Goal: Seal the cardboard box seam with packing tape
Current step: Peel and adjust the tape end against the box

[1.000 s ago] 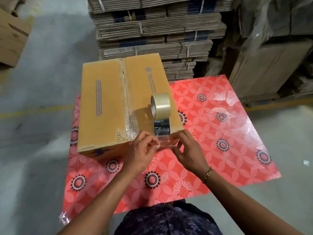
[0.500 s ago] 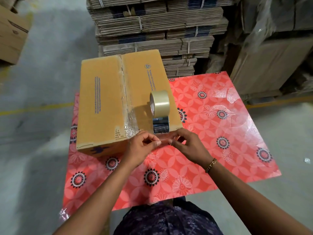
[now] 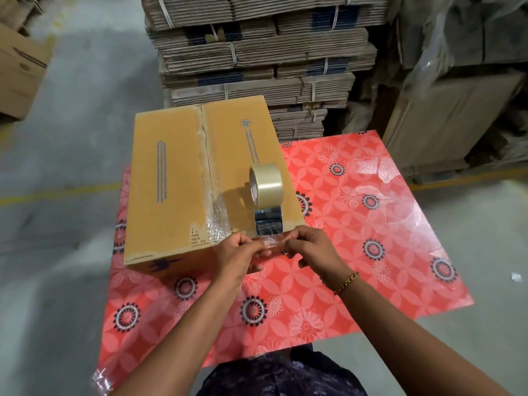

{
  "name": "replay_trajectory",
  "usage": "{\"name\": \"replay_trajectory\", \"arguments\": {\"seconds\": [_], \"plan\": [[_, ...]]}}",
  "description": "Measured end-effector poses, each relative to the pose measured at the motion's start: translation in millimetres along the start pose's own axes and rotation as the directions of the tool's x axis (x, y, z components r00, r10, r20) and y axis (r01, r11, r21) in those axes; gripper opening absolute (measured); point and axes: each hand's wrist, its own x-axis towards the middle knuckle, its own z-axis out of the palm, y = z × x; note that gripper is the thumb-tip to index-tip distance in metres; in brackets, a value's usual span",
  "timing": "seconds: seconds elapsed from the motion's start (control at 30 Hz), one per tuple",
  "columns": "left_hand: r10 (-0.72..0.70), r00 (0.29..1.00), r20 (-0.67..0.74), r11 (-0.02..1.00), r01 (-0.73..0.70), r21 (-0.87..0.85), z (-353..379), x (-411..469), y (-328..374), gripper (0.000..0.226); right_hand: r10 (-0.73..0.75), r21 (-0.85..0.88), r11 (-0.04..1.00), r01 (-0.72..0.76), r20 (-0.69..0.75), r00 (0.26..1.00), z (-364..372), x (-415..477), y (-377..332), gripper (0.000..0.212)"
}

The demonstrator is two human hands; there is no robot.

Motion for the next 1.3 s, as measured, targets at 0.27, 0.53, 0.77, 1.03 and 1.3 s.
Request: {"name": "replay_trajectory", "arguments": {"seconds": [0.27, 0.53, 0.77, 1.03, 1.3], "plan": [[0.015, 1.0, 0.025, 0.999, -0.014, -0.047, 0.2, -6.2, 6.2, 0.033, 0.139, 0.243, 0.963, -0.12, -0.065, 0.988, 9.6, -10.8, 0.3, 0.024], [0.028, 0.999, 0.037, 0.999, -0.028, -0.018, 3.0, -9.4, 6.9, 0.03, 0.022, 0.158, 0.987, -0.011, -0.069, 0.997, 24.1, -9.3, 7.1, 0.018], [0.023, 1.0, -0.003, 0.997, -0.023, -0.079, 14.2, -19.9, -8.4, 0.028, 0.062, 0.22, 0.974, -0.049, -0.051, 0.997, 22.3, -5.7, 9.5, 0.014], [-0.016, 0.998, 0.067, 0.991, 0.024, -0.128, 14.6, -15.9, -7.3, 0.008, 0.099, 0.213, 0.972, -0.098, 0.009, 0.995, 15.1, -0.2, 6.6, 0.014], [0.017, 0.992, 0.124, 0.991, 0.0, -0.132, 13.0, -10.3, -11.5, 0.013, 0.091, 0.168, 0.979, -0.116, 0.145, 0.985, 1.4, 7.2, 4.3, 0.017]]}}
